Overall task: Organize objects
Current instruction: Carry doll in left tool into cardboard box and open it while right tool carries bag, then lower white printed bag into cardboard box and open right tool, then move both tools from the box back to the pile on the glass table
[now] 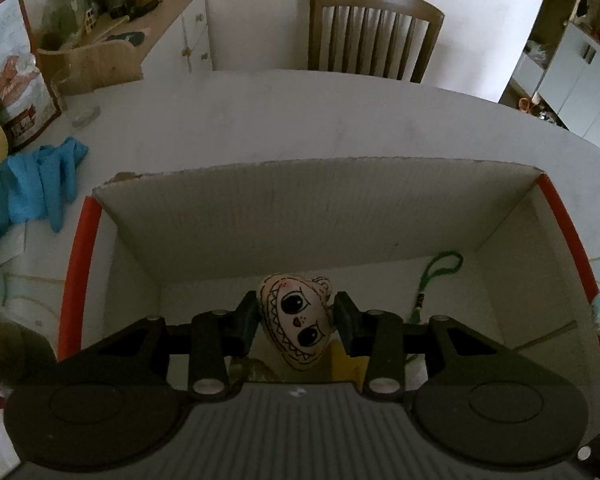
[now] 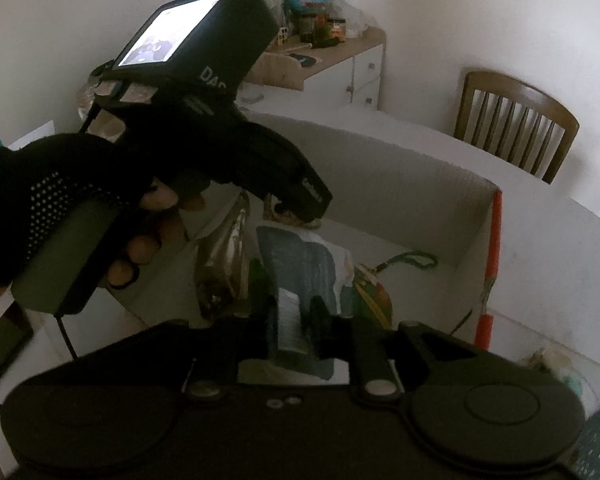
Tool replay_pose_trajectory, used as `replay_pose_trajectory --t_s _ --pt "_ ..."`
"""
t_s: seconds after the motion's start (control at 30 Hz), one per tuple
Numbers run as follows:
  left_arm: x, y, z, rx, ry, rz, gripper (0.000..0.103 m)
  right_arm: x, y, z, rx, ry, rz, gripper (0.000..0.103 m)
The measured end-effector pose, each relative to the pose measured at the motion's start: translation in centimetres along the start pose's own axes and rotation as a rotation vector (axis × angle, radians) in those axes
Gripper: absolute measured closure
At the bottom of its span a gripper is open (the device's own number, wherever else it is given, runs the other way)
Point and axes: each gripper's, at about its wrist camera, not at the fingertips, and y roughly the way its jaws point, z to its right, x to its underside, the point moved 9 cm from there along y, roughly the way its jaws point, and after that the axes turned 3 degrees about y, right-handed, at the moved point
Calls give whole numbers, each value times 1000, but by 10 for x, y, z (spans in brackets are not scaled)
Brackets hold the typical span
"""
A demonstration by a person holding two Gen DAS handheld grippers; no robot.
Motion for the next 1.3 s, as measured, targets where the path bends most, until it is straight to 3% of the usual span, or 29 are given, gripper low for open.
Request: replay_pose_trajectory --t_s 0.07,0.2,0.77,1.3 --pt "1 0 -3 -6 -19 -11 61 1 1 2 5 12 -5 79" --pt "1 -5 -10 3 -69 -6 40 0 -1 7 7 32 -5 71" --pt "2 -58 -2 33 -91 102 35 -2 -33 13 -24 114 47 55" --pt "17 -131 38 84 -46 227 33 -2 -88 28 -49 181 134 42"
